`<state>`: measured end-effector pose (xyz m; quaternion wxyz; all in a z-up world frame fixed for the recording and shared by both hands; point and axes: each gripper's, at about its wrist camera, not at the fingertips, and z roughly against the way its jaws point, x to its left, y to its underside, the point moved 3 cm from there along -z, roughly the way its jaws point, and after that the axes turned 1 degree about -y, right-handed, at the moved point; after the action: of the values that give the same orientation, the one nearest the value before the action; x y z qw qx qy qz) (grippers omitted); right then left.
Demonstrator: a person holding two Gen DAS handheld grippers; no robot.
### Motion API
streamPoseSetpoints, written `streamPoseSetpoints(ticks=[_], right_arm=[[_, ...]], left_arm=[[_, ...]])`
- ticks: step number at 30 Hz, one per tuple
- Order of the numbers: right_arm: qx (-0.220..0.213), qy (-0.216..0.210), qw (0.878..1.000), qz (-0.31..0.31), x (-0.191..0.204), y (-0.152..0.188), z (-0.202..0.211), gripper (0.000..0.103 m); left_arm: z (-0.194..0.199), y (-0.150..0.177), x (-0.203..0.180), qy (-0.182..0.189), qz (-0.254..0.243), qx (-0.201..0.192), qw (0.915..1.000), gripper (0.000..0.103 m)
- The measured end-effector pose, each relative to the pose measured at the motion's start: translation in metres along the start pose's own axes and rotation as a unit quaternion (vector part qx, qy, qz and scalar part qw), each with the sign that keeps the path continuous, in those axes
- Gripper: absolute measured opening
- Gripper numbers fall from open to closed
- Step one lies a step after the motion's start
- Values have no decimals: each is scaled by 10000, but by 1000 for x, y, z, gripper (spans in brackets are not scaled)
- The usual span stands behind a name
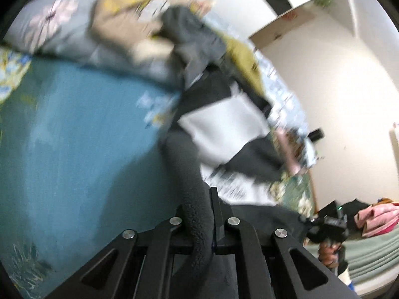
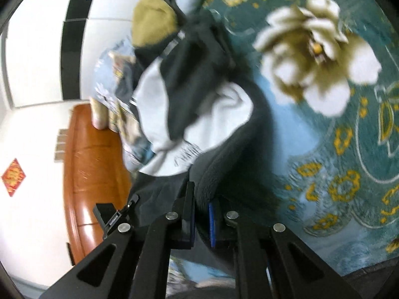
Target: Fold clothes
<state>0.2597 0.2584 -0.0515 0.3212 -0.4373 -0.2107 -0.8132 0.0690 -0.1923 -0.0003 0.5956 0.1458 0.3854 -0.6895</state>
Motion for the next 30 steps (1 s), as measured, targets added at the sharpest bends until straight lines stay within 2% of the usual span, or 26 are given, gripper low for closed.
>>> streamPoseSetpoints(ticks=[5,8,12,23,30], right_arm=[[-143,-3,9998,-100,21,-31,10,9],[-191,22,9992,-344,27,-52,7,9],[-185,273,9978,-573,29,-80,-2,9],[-161,520,9934,-1006,-2,-133,-39,9],[162,686,9946,-766,2,-134,-50,14]], left_arm=[[-8,-47,-24,145,345,-485,9981,7],[-23,-70,-28,50,602,-543,9967,7],[-49,-89,-23,-92,832,-433,9956,7],[-126,-126,17,-310,846,161,9958,7],[-138,-123,38,141,1007,317,9943,10]])
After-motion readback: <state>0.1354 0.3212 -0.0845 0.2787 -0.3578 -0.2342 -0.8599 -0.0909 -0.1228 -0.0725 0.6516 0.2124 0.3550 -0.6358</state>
